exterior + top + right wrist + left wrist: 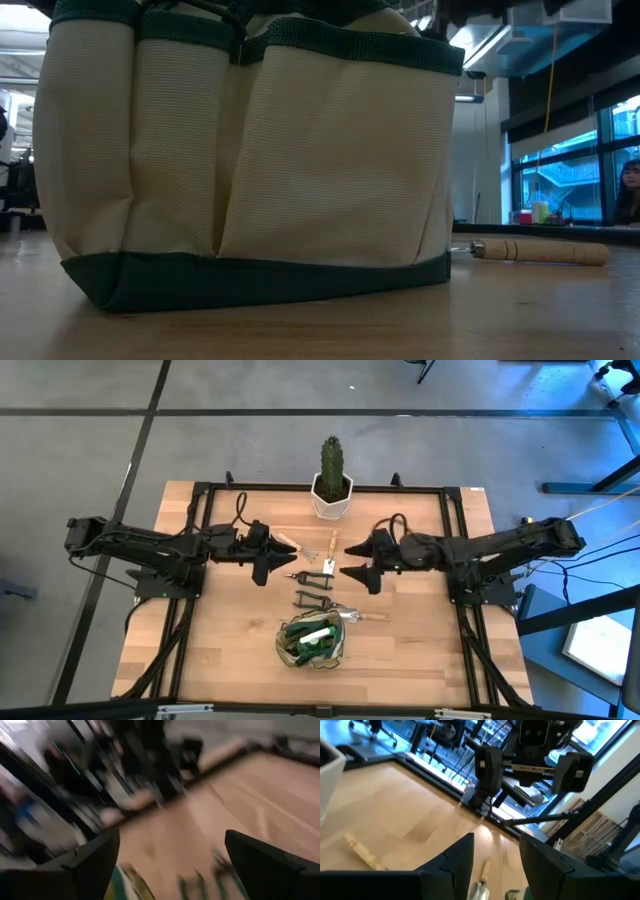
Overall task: Pick & Place Garden tools in Gardening bag
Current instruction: Put the trowel into the gardening bag
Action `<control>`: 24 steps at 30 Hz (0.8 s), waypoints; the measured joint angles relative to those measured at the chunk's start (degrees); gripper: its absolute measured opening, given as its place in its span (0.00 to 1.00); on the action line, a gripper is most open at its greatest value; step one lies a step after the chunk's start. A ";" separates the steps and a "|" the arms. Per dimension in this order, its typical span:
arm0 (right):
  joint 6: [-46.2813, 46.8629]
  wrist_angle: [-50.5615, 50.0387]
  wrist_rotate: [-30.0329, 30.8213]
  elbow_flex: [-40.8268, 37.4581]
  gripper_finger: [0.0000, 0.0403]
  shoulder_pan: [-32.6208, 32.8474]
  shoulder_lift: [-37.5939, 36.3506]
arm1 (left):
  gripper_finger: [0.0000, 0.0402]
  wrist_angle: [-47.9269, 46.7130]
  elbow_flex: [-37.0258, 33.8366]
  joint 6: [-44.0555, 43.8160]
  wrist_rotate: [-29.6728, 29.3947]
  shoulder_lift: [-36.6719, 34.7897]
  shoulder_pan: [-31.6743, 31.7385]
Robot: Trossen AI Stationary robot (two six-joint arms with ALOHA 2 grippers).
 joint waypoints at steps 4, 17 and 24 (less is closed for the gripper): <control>-3.85 -21.41 3.73 7.48 0.90 -0.37 0.00 | 0.38 -0.71 0.00 -0.02 0.00 0.00 0.00; 3.20 -36.64 7.55 10.41 0.90 -1.84 -0.02 | 0.38 -2.88 0.00 -0.26 -0.44 0.00 0.00; 12.48 -41.41 6.36 10.41 0.90 -2.55 1.02 | 0.38 -5.04 0.00 -1.62 -0.64 0.00 0.00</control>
